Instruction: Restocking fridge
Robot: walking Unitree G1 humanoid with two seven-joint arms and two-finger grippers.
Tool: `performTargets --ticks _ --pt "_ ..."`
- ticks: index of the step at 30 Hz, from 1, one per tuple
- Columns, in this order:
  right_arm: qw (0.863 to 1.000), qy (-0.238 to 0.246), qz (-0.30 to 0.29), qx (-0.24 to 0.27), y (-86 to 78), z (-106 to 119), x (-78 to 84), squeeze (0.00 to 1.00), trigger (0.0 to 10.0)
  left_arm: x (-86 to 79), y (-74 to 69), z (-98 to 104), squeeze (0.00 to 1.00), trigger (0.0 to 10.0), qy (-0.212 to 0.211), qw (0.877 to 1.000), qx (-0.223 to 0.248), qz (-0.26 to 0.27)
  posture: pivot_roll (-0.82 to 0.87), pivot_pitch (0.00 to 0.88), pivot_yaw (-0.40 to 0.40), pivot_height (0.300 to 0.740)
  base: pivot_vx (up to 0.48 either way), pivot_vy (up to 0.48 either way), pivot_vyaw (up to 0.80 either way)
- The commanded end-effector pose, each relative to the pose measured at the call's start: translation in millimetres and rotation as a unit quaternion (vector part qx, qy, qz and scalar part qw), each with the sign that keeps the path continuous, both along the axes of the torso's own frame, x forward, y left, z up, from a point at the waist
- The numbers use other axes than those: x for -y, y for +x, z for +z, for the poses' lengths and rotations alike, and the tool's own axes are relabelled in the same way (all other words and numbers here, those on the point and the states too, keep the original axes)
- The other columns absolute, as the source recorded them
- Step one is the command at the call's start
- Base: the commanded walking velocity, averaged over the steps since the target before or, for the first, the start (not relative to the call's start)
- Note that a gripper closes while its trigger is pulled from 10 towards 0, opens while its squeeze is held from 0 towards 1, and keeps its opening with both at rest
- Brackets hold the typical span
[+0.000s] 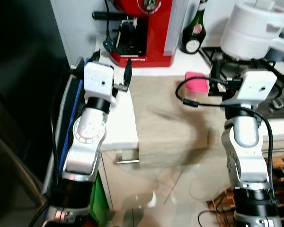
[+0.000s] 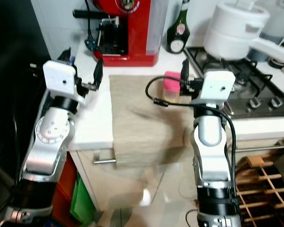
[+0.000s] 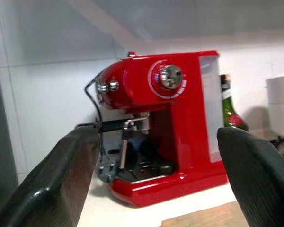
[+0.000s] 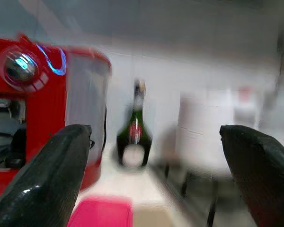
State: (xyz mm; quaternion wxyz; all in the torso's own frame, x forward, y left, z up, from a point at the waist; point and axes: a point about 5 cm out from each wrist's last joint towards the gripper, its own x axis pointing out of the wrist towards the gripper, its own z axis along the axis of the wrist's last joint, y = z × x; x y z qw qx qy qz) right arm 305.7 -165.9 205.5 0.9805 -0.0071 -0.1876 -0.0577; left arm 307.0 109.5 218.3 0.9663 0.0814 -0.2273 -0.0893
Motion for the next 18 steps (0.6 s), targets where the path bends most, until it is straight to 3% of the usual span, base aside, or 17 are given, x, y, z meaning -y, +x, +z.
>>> performTargets --ticks 1,7,18 --pt "0.997 0.042 0.001 -0.066 6.1 -15.2 0.0 0.00 10.0 5.7 -2.4 -2.5 0.00 10.0 0.008 1.000 -0.006 -0.015 0.02 0.000 -0.014 0.740 0.000 0.000 0.00" --pt "0.989 0.057 0.021 -0.132 24.5 -27.5 -10.8 0.00 10.0 6.3 -1.1 -2.3 0.00 10.0 0.013 1.000 -0.007 -0.020 0.02 0.000 0.004 0.740 0.000 0.000 0.00" --pt "0.986 0.059 0.029 -0.156 39.3 -18.9 -21.3 0.00 10.0 4.8 -1.9 -2.1 0.00 10.0 0.015 1.000 -0.010 -0.017 0.03 0.000 0.005 0.740 0.000 0.000 0.00"
